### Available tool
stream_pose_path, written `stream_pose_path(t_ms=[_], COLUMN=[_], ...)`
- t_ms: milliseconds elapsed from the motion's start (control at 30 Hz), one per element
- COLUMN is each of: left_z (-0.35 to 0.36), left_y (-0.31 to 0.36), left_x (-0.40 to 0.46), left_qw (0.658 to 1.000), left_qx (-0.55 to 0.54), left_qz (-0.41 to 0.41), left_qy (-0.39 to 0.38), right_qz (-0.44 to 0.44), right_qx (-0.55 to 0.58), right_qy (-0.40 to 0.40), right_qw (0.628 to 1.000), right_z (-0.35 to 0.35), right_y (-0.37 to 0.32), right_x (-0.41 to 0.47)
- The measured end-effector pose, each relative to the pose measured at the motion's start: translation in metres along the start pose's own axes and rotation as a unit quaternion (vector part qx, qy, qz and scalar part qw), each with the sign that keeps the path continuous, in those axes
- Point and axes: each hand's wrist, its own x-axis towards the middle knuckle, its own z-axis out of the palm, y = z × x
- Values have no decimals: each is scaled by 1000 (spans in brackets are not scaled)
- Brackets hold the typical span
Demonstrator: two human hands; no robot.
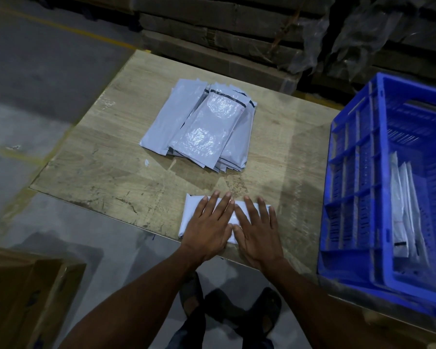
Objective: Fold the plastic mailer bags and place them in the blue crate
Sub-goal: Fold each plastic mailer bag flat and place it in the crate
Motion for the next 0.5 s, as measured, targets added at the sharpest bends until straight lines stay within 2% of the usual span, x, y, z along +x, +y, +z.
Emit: stream_pose_path(t_ms=[267,433,500], left_z=[-4,2,3], left_y=[-25,-31,-29], left_x=[-16,-21,-20], left_qw=[997,997,997], left_qx=[-47,-22,-22], left_qz=[-58,-70,-70], left_qy=[8,-3,3], right_qz=[7,2,27], right_qx=[9,9,9], right_qy=[-2,-34,-42], right_qw=[1000,999,999], right_z=[-1,-7,-11], right_y=[3,3,0], right_x=[-4,-5,-3])
